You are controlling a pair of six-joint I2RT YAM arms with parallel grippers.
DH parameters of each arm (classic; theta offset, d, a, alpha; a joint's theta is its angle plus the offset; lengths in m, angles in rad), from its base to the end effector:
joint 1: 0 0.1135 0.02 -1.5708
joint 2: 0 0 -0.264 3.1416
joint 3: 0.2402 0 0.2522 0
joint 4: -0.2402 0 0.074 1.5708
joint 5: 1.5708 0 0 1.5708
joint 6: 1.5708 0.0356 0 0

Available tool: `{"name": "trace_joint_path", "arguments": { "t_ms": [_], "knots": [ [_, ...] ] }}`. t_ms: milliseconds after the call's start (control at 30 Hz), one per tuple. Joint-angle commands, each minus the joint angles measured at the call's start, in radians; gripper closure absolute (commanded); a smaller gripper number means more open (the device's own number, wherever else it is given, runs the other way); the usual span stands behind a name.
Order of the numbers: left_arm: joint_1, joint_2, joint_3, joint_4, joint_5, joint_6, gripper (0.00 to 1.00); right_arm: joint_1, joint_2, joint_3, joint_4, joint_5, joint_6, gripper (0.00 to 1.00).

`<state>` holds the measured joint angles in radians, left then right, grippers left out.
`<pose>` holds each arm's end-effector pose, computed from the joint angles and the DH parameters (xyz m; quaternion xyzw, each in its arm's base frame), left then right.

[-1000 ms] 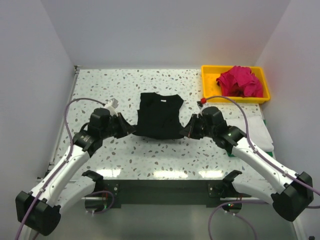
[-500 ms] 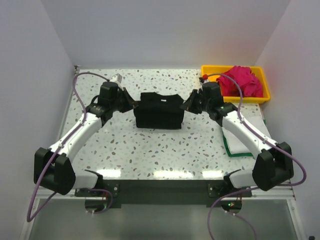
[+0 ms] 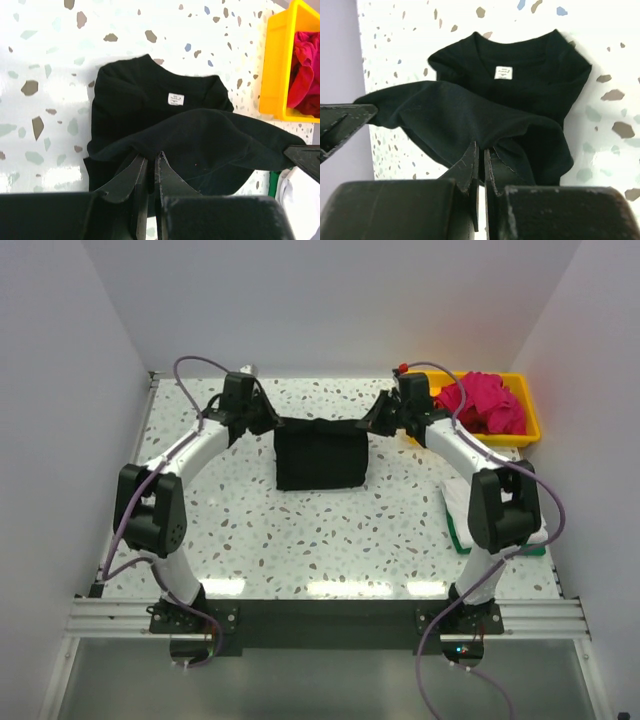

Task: Fold and stack the t-shirts
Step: Fold the tshirt

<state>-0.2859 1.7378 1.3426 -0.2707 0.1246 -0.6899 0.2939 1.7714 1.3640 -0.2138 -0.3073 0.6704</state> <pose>0.3816 -0.1168 0.2674 -0.1534 0.8848 -0.2540 0.3592 0.3884 0.1288 0.2674 0.0958 0.8765 0.3301 0.3372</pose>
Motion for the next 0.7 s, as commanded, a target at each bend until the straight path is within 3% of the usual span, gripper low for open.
{"name": "trace_joint_path", "arguments": {
  "t_ms": [0, 167, 300, 467, 500, 533, 567, 633, 667],
  "knots": [
    [0.021, 0.075, 0.118, 0.031, -0.013, 0.023, 1.0, -0.016, 0.065, 0.107, 0.045, -0.033, 0.001, 1.0],
    [0.05, 0.215, 0.248, -0.039, -0.002, 0.018, 1.0, -0.018, 0.201, 0.204, 0.022, -0.01, -0.009, 0.98],
    [0.065, 0.324, 0.331, -0.041, 0.044, 0.004, 0.98, -0.024, 0.289, 0.289, 0.008, -0.012, -0.029, 0.89],
    [0.067, 0.397, 0.4, -0.012, 0.046, 0.01, 0.56, -0.033, 0.388, 0.375, -0.007, -0.001, -0.028, 0.81],
    [0.068, 0.405, 0.414, -0.013, 0.052, 0.021, 0.44, -0.035, 0.408, 0.394, 0.007, 0.0, -0.026, 0.67],
    [0.068, 0.411, 0.427, -0.012, 0.056, 0.032, 0.14, -0.036, 0.414, 0.409, 0.004, 0.005, -0.034, 0.62],
    [0.068, 0.422, 0.456, -0.018, 0.059, 0.039, 0.01, -0.038, 0.425, 0.431, -0.03, 0.02, -0.044, 0.58],
    [0.07, 0.425, 0.486, -0.048, 0.056, 0.058, 0.0, -0.038, 0.439, 0.492, -0.065, 0.028, -0.081, 0.04],
    [0.07, 0.416, 0.495, -0.053, 0.058, 0.062, 0.0, -0.036, 0.438, 0.503, -0.076, 0.033, -0.089, 0.01]
  ]
}}
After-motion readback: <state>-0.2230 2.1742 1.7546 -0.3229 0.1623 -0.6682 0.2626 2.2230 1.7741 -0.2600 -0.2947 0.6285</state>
